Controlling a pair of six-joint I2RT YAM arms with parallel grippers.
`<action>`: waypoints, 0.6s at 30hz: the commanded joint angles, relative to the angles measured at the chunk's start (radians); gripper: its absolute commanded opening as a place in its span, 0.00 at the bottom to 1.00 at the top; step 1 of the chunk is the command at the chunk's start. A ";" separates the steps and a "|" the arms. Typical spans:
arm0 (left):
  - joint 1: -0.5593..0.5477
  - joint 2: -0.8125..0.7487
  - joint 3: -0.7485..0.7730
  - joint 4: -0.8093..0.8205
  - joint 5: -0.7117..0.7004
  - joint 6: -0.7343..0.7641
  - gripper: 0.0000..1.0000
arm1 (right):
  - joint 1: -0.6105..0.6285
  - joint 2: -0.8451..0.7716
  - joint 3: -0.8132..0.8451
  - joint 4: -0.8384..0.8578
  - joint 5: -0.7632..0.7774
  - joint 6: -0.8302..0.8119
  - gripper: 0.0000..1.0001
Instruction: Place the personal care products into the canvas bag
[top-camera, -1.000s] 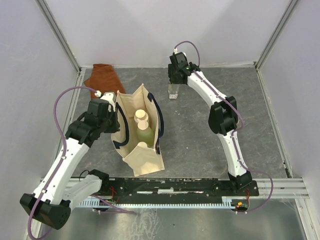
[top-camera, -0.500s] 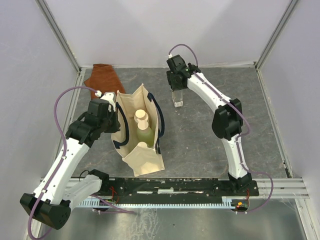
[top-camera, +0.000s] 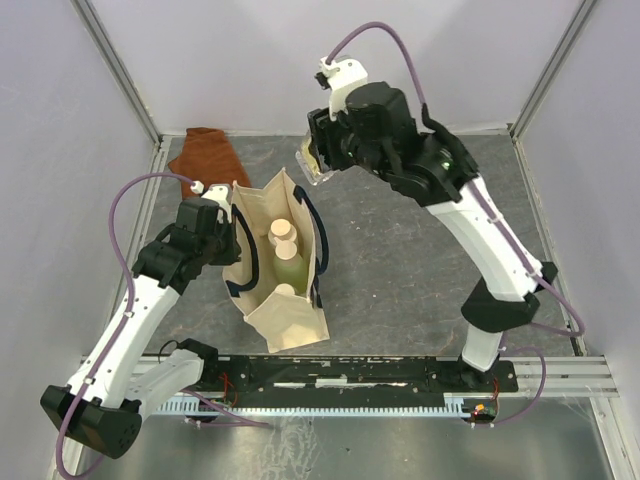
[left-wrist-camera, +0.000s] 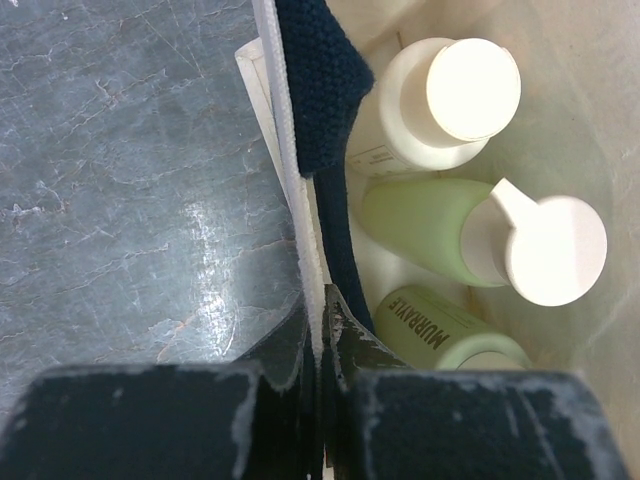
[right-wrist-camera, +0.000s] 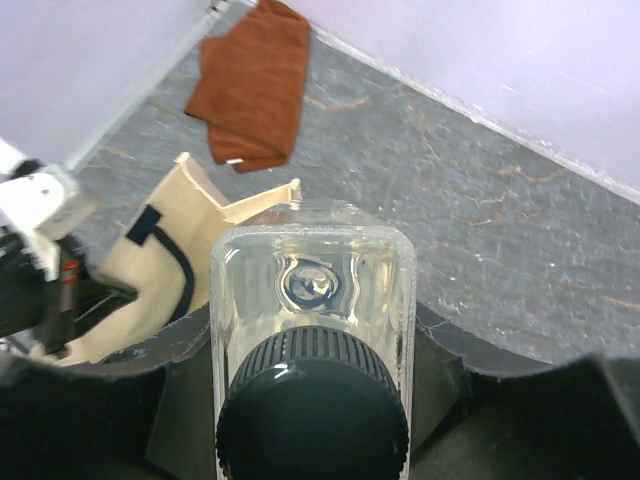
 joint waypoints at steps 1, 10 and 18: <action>0.003 0.000 -0.010 0.087 0.003 0.015 0.03 | 0.021 -0.069 0.038 0.116 -0.006 0.017 0.00; 0.002 -0.014 0.003 0.082 0.039 0.004 0.03 | 0.104 -0.059 -0.138 0.246 -0.044 0.125 0.00; 0.002 -0.016 0.007 0.068 0.048 0.003 0.03 | 0.207 -0.009 -0.199 0.401 -0.045 0.223 0.00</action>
